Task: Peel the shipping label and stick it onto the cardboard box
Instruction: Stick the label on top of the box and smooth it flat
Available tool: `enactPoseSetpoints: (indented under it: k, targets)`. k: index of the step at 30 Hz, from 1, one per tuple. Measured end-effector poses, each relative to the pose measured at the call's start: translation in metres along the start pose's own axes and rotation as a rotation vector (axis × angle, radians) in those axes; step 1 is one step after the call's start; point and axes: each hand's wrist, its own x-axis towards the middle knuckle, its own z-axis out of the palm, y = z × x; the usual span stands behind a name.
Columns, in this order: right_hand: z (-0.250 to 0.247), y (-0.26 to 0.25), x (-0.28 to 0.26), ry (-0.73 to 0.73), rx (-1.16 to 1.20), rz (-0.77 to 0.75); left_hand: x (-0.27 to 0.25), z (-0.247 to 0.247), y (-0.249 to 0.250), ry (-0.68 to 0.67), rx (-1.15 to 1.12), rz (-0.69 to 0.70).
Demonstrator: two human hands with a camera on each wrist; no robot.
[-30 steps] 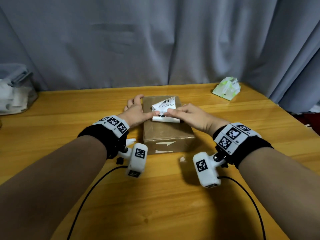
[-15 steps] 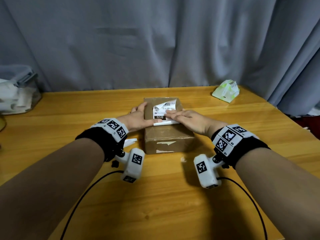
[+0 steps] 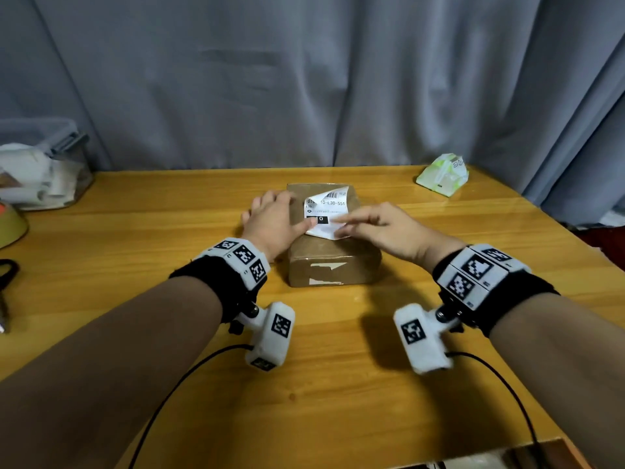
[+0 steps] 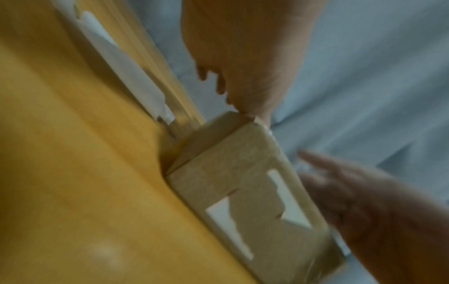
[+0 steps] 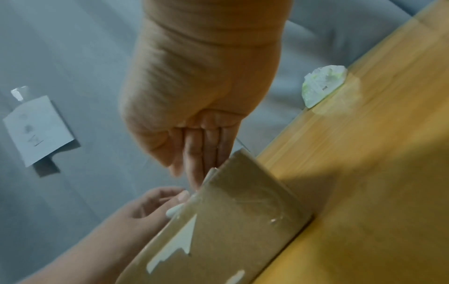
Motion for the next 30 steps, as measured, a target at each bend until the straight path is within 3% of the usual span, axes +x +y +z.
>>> enactPoseSetpoints:
  k: [2,3,5,8,11,16,25,30]
  targets:
    - [0.005,0.001,0.011,0.144,0.096,0.017,-0.005,-0.002,0.009,0.111,0.084,0.232]
    - [0.007,0.003,0.016,0.182,0.104,0.028,-0.006,-0.003,0.012,0.084,0.093,0.335]
    - [0.01,0.008,0.024,0.207,0.05,0.06,-0.002,-0.006,0.013,-0.067,0.035,0.412]
    - [0.008,0.012,0.031,0.17,-0.146,0.054,0.004,-0.017,0.01,-0.265,-0.084,0.399]
    - [0.007,0.01,0.034,0.139,-0.346,0.024,0.003,-0.02,0.006,-0.328,-0.141,0.403]
    - [0.01,0.02,0.027,0.133,-0.215,0.03,-0.003,-0.016,0.002,-0.351,-0.142,0.384]
    - [0.01,0.015,0.004,0.038,-0.336,0.022,-0.027,-0.012,-0.005,-0.431,0.029,0.388]
    - [0.007,0.005,-0.013,-0.024,-0.232,0.074,-0.031,-0.021,-0.001,-0.443,0.074,0.41]
